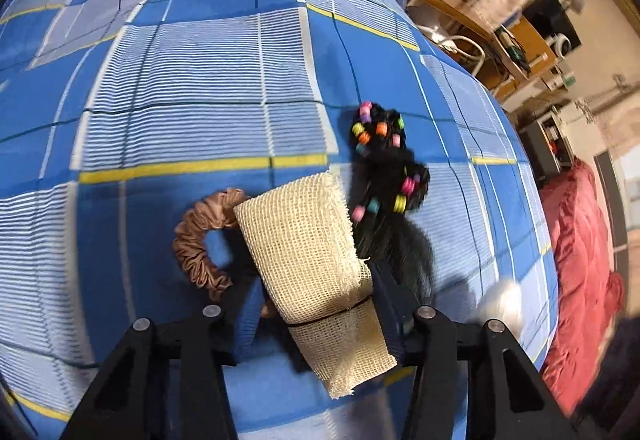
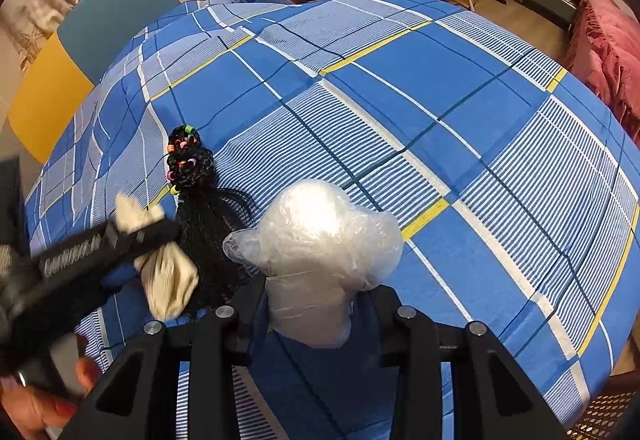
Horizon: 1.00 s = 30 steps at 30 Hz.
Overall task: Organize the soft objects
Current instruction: 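Carry the beige woven roll into the gold tray and open the left tool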
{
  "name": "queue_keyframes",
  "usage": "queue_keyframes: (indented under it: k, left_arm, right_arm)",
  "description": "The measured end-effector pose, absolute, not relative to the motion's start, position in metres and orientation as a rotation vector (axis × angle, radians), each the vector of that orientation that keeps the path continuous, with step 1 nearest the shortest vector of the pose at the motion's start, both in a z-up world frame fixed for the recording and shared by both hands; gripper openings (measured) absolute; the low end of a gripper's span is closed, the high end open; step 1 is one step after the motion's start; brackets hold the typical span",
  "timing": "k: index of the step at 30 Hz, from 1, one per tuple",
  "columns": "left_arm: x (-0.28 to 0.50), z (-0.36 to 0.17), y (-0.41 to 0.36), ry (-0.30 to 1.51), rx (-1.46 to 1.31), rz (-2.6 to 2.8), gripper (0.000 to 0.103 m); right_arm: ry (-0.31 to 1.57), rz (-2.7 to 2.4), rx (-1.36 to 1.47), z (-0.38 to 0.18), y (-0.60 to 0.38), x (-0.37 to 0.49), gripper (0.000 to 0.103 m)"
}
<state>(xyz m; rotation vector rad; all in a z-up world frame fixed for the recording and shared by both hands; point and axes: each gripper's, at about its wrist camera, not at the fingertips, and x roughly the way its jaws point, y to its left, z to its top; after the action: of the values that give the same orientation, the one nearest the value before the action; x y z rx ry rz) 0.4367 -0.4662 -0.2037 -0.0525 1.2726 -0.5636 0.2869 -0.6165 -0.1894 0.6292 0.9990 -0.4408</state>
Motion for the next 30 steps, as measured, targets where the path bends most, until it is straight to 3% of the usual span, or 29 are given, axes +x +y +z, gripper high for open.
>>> queue_keyframes:
  k: [15, 30]
  left_arm:
    - [0.382, -0.175, -0.384, 1.212, -0.111, -0.583, 0.049]
    - [0.343, -0.087, -0.299, 1.027, -0.153, -0.624, 0.049]
  right_arm:
    - [0.972, -0.340, 0.559, -0.181, -0.598, 0.296, 0.039]
    - [0.952, -0.290, 0.487, -0.177, -0.584, 0.299, 0.039]
